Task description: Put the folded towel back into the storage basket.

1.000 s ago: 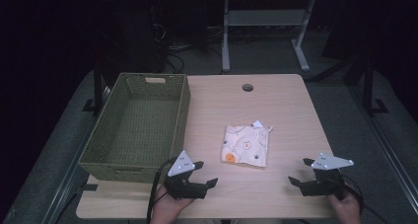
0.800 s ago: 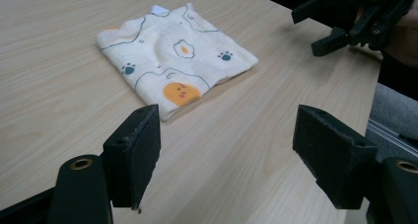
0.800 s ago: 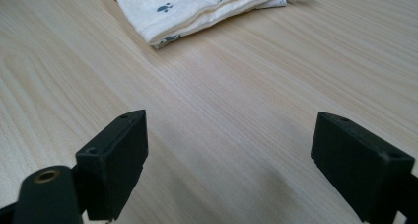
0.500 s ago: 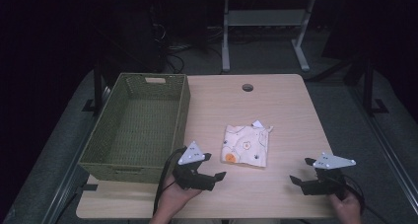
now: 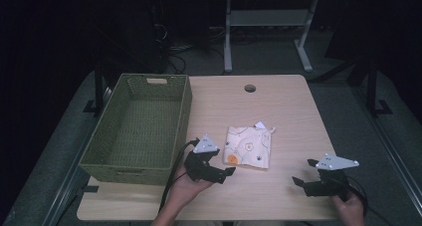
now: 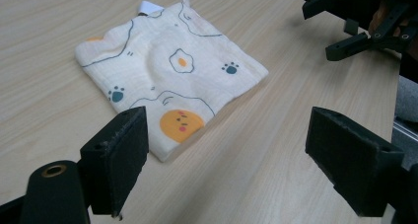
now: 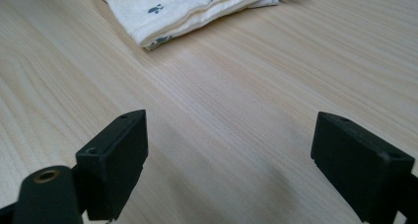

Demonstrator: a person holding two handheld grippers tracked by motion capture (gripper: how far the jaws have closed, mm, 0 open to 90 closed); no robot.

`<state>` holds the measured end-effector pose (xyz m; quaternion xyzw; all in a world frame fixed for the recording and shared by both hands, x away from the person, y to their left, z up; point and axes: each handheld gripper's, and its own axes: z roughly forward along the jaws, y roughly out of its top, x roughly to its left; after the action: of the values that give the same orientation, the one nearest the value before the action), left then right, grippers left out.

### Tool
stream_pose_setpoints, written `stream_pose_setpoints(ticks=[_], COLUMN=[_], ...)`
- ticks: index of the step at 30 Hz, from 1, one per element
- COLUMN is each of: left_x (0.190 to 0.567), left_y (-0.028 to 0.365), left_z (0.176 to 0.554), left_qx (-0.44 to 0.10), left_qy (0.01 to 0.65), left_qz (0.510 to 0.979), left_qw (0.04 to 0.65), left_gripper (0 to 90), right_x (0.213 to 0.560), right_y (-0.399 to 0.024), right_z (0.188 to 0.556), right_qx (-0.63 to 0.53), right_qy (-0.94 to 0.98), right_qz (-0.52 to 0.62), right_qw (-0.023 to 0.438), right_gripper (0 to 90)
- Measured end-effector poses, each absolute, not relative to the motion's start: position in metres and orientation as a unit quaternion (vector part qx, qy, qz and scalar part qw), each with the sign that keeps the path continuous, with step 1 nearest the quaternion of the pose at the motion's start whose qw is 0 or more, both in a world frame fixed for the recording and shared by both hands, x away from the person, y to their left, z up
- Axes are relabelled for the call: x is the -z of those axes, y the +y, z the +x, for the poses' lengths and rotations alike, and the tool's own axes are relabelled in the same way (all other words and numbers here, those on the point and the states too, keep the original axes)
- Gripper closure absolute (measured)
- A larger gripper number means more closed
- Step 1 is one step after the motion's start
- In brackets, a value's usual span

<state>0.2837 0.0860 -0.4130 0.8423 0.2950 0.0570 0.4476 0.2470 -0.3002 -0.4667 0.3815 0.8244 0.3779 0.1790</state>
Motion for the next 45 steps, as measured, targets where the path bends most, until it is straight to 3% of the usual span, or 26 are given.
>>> stream_pose_setpoints(ticks=[25, 34, 45], left_x=[0.411, 0.427, 0.438], left_y=[0.032, 0.01, -0.013], left_z=[0.327, 0.35, 0.373], left_qx=[-0.058, -0.061, -0.067], left_qy=[0.285, 0.297, 0.284], left_qz=[0.871, 0.882, 0.899], left_qw=[0.396, 0.361, 0.325], left_gripper=[22.1, 23.8, 36.5], right_x=[0.466, 0.465, 0.463], right_y=[-0.298, -0.298, -0.297], right_z=[0.249, 0.249, 0.248], right_qx=[-0.378, -0.374, -0.377], right_qy=[0.827, 0.828, 0.826], right_qz=[0.378, 0.379, 0.378], right_qw=[0.174, 0.175, 0.18], right_gripper=[13.6, 13.6, 13.6])
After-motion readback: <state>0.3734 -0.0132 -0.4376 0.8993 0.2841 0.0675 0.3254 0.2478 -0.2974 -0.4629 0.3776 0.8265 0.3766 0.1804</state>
